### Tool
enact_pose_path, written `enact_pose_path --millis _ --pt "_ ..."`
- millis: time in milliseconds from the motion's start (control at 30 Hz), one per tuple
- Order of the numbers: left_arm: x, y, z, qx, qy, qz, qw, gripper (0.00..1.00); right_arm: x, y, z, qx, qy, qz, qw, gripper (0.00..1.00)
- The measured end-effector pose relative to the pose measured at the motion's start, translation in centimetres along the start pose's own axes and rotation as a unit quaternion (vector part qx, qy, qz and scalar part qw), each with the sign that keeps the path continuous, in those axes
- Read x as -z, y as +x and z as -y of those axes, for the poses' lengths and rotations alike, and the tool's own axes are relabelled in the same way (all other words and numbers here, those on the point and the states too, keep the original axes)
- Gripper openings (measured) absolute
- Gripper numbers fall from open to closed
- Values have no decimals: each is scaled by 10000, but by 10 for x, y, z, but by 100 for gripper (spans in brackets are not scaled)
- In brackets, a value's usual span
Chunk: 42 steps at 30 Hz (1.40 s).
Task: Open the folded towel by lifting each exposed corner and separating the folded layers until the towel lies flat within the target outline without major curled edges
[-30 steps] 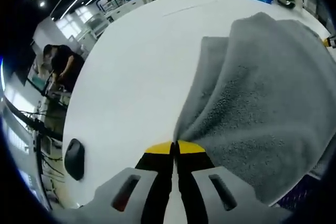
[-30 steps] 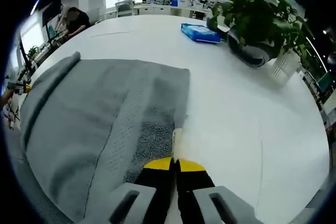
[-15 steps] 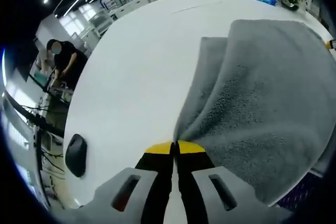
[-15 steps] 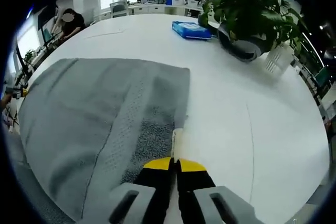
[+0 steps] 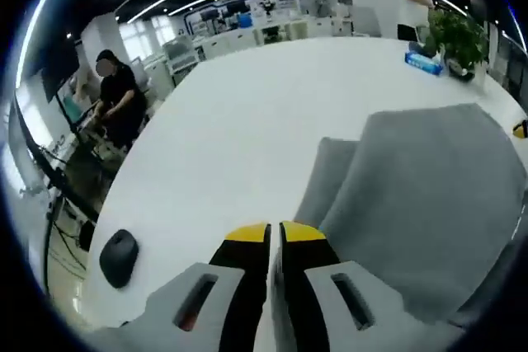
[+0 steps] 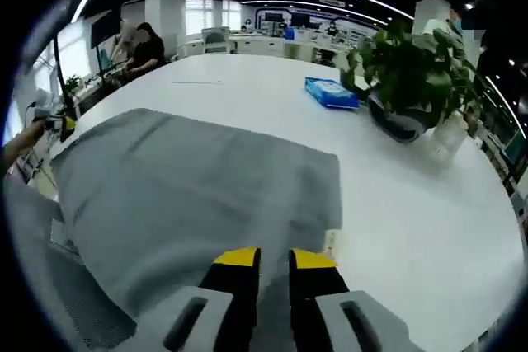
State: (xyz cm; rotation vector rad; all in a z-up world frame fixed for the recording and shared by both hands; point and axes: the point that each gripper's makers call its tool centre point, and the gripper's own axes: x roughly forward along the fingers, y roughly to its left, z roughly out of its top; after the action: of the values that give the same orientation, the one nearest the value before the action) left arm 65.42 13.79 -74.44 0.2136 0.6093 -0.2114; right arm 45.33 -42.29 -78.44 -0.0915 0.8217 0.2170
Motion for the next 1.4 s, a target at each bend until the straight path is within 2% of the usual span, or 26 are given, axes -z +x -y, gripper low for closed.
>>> enact_pose_path --millis 33,67,100,133,200,233,300,333,367,400,433,467,500,533,633,800,1000,1067,1133,1233,1400 --pt "-9 4 1 -70 56 84 9999 4 6 2 -15 -194 -14 -172 9997 0" --pt "-18 9 3 -115 150 171 9997 4 9 7 -24 -215 -169 -285 9992 0" --pt "-24 16 8 -84 234 210 9995 4 15 11 -32 -278 -333 -482 9979 0" --pt "-26 29 19 105 339 132 9993 4 20 16 -39 -252 -504 -656 9963 0" --pt "-15 53 47 594 572 -341 9960 3 31 22 -49 -337 -792 -937 9919 0" --pt "-9 62 59 781 682 -512 9933 2 42 26 -56 -409 -981 -1217 9869 0" --pt "5 80 84 1225 1013 -798 9841 2 52 28 -62 -510 -1218 -1455 9805 0" --pt "15 87 91 1321 1209 -1058 9781 2 58 29 -63 -578 -1428 -1606 9749 0" --pt "20 92 90 1205 1389 -1173 9759 2 59 30 -62 -532 -1488 -1592 9745 0" --pt "24 99 86 1075 1643 -1264 9724 2 48 31 -62 -566 -1633 -1309 9762 0" --pt "24 102 84 1013 1715 -1232 9722 1 51 30 -61 -502 -1362 -1423 9791 0" --pt "9 106 87 1042 1648 -833 9773 1 52 29 -61 -463 -1256 -1416 9808 0" --pt "13 105 85 1017 1544 -1063 9770 1 52 28 -61 -434 -1248 -1390 9814 0" --pt "13 106 85 1010 1587 -1078 9762 1 52 28 -61 -416 -1279 -1364 9815 0" --pt "9 108 74 840 2151 -983 9680 1 51 29 -61 -366 -1426 -1392 9792 0" --pt "7 110 71 807 2196 -960 9675 1 51 28 -60 -325 -1367 -1389 9803 0" --pt "3 119 44 415 2146 -948 9712 1 51 27 -59 -354 -1158 -1360 9833 0" --pt "2 120 41 422 1988 -906 9749 1 51 27 -59 -349 -1159 -1360 9833 0" --pt "2 121 38 450 2004 -881 9747 1 51 27 -59 -345 -1165 -1364 9832 0" --pt "3 123 26 257 2110 -804 9738 1 51 27 -58 -354 -1090 -1354 9841 0" --pt "3 126 17 165 1890 -731 9791 1 51 27 -58 -383 -906 -1332 9862 0"
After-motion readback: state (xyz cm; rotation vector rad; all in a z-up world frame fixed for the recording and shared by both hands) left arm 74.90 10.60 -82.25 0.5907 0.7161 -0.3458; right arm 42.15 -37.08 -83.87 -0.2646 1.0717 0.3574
